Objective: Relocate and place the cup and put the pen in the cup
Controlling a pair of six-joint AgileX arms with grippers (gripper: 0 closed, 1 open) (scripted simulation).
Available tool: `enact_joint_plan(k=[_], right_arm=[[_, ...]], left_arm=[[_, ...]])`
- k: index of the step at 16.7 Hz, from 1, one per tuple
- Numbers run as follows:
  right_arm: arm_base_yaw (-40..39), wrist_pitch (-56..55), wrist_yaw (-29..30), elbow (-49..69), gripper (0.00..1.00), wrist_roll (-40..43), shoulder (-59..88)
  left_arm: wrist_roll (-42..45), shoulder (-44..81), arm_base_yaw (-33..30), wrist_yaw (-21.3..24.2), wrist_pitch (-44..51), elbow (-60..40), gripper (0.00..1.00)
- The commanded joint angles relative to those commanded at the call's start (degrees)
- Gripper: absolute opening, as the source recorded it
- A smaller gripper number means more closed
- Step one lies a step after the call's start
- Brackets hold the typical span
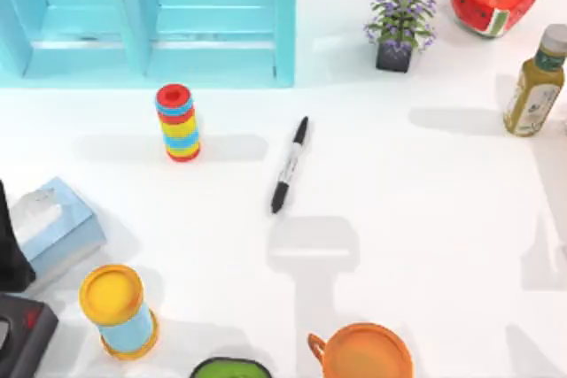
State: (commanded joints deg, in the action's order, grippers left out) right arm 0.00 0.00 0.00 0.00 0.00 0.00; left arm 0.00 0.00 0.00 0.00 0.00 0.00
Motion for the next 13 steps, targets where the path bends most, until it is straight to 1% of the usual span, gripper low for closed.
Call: enact_joint_plan(k=[3,6,9,13], right_arm=[[0.2,0.52,0.01,0.55,1.0,0.18,0.57],[1.98,5.16,0.05,5.73,1.0,1.83,5.97],[5.09,13.38,0.08,15.67,1.0,4.76,16.74],[10.57,27.88,0.17,33.68,1.0,9.96,37.12]], left_arm=[[0.0,0.0,0.0,0.0,0.0,0.0,1.0],[0.0,0.0,0.0,0.0,0.0,0.0,1.0],[0.0,0.0,0.0,0.0,0.0,0.0,1.0],[0.0,0.0,0.0,0.0,0.0,0.0,1.0]])
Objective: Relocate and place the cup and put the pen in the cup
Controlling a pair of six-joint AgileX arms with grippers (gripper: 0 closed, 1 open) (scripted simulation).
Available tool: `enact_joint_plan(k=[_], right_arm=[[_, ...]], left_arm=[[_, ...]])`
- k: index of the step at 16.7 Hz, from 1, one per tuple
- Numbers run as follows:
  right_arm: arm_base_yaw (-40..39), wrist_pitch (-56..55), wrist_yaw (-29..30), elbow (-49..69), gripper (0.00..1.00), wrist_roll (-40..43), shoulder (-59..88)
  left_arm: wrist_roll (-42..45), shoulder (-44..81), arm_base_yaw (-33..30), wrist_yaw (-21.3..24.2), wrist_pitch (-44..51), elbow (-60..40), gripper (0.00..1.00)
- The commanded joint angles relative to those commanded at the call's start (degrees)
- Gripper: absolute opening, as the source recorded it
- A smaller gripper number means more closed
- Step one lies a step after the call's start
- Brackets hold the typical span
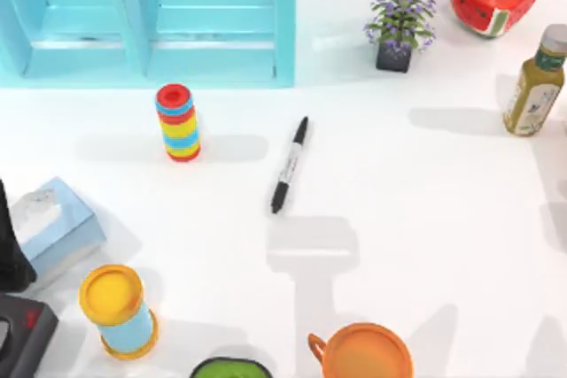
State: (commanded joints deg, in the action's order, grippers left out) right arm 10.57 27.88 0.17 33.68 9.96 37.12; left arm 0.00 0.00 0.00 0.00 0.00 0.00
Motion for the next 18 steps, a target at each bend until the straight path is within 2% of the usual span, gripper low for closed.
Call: enact_joint_plan(k=[7,11,14,18], right_arm=[[10.19,27.36,0.1,34.21,1.0,9.96,40.49],[14.65,39.63,0.07,49.98,1.0,14.49,58.8],[16.79,45.7,0.01,57.3,1.0,16.74,67.6],[17.63,48.17,-0.05,60.11,1.0,17.67,71.02]], left_arm=[[0.0,0.0,0.0,0.0,0.0,0.0,1.0],[0.0,0.0,0.0,0.0,0.0,0.0,1.0],[0.0,0.0,0.0,0.0,0.0,0.0,1.0],[0.0,0.0,0.0,0.0,0.0,0.0,1.0]])
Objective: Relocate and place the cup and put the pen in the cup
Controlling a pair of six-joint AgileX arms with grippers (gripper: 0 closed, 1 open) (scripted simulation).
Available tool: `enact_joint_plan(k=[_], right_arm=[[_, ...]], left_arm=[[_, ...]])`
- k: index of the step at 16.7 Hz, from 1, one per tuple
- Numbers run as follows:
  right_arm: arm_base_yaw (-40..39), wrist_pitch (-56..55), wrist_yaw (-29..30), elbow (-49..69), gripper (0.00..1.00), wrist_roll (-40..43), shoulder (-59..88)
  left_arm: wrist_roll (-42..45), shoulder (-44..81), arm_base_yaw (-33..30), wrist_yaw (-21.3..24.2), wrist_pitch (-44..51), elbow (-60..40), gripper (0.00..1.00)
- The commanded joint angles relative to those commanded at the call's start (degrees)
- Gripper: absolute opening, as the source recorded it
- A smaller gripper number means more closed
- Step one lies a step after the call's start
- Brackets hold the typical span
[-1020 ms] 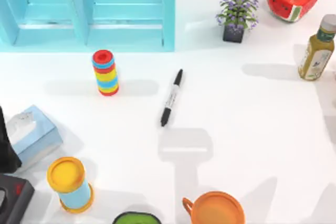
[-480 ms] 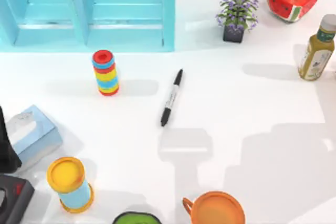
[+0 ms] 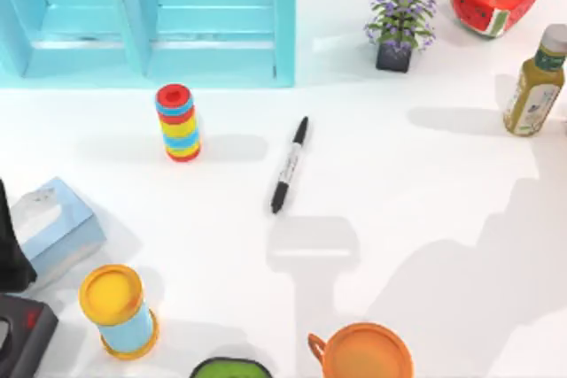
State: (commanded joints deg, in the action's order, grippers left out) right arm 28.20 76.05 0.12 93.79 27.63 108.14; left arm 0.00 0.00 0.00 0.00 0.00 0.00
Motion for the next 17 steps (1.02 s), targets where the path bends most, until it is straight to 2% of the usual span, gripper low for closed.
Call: enact_joint_plan(k=[6,13,17], right_arm=[[-0.19,-2.27,-0.01,-2.09,1.0,-0.22,0.29],[-0.2,-18.88,0.02,-15.08,1.0,-0.25,3.47],[-0.17,-21.67,0.02,-17.45,1.0,-0.23,4.22]], left_arm=[[0.0,0.0,0.0,0.0,0.0,0.0,1.0],[0.0,0.0,0.0,0.0,0.0,0.0,1.0],[0.0,0.0,0.0,0.0,0.0,0.0,1.0]])
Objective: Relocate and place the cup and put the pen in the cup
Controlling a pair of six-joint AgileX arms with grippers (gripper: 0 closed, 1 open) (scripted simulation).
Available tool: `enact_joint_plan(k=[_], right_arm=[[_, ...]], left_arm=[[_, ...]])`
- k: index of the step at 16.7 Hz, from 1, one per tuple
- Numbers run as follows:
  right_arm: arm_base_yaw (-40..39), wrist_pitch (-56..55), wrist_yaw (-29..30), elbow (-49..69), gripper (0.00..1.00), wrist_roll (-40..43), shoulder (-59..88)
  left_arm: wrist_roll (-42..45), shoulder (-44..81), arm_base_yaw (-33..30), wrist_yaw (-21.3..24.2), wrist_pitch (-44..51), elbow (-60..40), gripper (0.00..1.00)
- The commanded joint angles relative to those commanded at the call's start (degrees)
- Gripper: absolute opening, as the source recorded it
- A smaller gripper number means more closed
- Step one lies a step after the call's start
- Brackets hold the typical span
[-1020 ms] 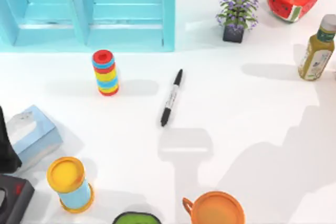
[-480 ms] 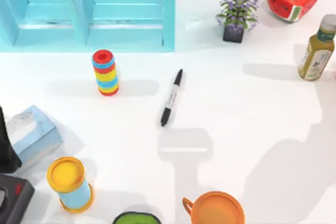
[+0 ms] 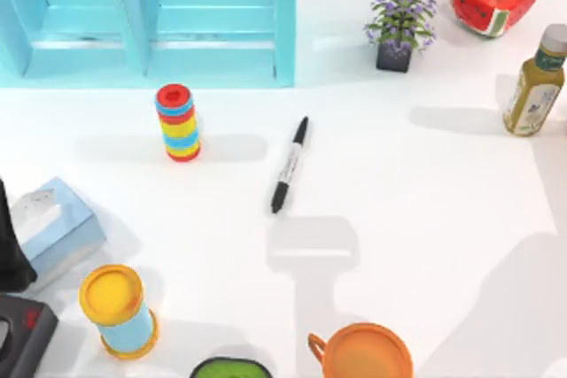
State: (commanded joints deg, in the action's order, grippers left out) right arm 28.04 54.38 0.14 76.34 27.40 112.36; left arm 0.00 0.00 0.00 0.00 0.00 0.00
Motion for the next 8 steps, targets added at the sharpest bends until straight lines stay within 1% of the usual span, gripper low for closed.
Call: enact_joint_plan(k=[2,8], right_arm=[[0.0,0.0,0.0,0.0,1.0,0.0,0.0],[0.0,0.0,0.0,0.0,0.55,0.0,0.0]], left_arm=[[0.0,0.0,0.0,0.0,0.0,0.0,1.0],[0.0,0.0,0.0,0.0,0.0,0.0,1.0]])
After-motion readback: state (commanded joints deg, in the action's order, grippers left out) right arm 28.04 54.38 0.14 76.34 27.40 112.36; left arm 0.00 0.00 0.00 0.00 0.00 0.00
